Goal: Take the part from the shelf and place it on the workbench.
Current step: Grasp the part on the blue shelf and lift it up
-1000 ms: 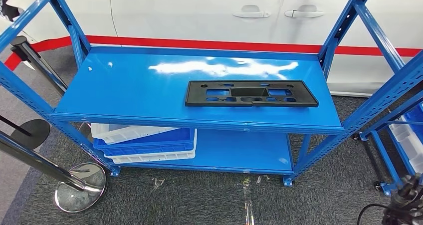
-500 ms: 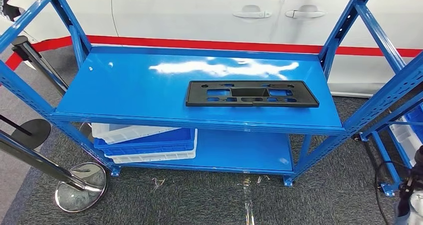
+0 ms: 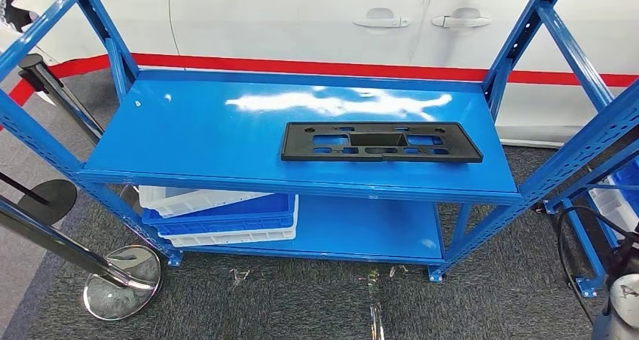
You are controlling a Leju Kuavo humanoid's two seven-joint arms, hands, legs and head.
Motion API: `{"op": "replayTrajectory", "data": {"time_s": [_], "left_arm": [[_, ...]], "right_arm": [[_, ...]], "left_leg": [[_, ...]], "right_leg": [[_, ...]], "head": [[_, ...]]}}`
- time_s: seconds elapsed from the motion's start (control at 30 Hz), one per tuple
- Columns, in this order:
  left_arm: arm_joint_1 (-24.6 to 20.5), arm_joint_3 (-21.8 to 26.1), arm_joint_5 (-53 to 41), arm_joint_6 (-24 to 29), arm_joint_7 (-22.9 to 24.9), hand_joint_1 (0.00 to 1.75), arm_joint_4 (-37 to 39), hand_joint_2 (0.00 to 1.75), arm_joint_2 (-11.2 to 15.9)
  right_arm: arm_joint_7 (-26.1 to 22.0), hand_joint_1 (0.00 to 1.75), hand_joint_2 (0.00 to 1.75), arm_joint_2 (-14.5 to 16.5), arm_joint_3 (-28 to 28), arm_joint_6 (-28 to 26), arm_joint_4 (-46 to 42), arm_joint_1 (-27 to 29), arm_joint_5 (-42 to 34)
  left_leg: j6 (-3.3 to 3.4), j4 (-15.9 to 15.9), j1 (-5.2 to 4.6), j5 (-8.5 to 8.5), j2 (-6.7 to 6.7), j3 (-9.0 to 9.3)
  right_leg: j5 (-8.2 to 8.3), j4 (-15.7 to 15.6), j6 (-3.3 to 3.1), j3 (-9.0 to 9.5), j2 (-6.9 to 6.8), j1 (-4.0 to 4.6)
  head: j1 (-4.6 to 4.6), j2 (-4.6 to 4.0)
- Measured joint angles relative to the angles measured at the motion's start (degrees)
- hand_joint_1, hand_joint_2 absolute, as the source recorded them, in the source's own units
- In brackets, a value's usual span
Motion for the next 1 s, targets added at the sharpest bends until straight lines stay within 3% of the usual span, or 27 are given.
{"op": "replayTrajectory", "data": {"time_s": [0.43,0.63,1.0], "left_arm": [[-1.04,3.21,-5.69,-1.48,0.58,0.0,0.73,0.0,0.77],[-1.55,4.91,-7.84,-1.96,1.46,0.0,1.57,0.0,1.31],[-2.71,8.5,-7.21,-0.67,3.11,0.0,2.34,0.0,1.57]], "right_arm": [[0.36,0.0,0.0,-0.57,14.85,-4.61,-21.21,-2.3,7.98],[0.7,0.0,0.0,-0.21,19.76,-8.11,-29.19,-1.69,15.0],[3.81,0.0,0.0,-0.16,23.08,-1.89,-31.03,-3.18,36.28]], "left_leg": [[-0.01,-0.02,0.03,0.01,-0.03,0.01],[-0.01,-0.02,0.02,0.01,-0.01,0.03],[-0.02,0.0,0.02,0.02,0.16,0.24]], "right_leg": [[0.0,0.01,-0.01,0.0,-0.02,0.02],[-0.01,0.01,-0.01,-0.02,0.03,0.01],[0.01,0.0,0.0,0.1,0.19,0.0]], "head": [[0.01,0.0],[-0.01,0.0],[0.0,0.0]]}}
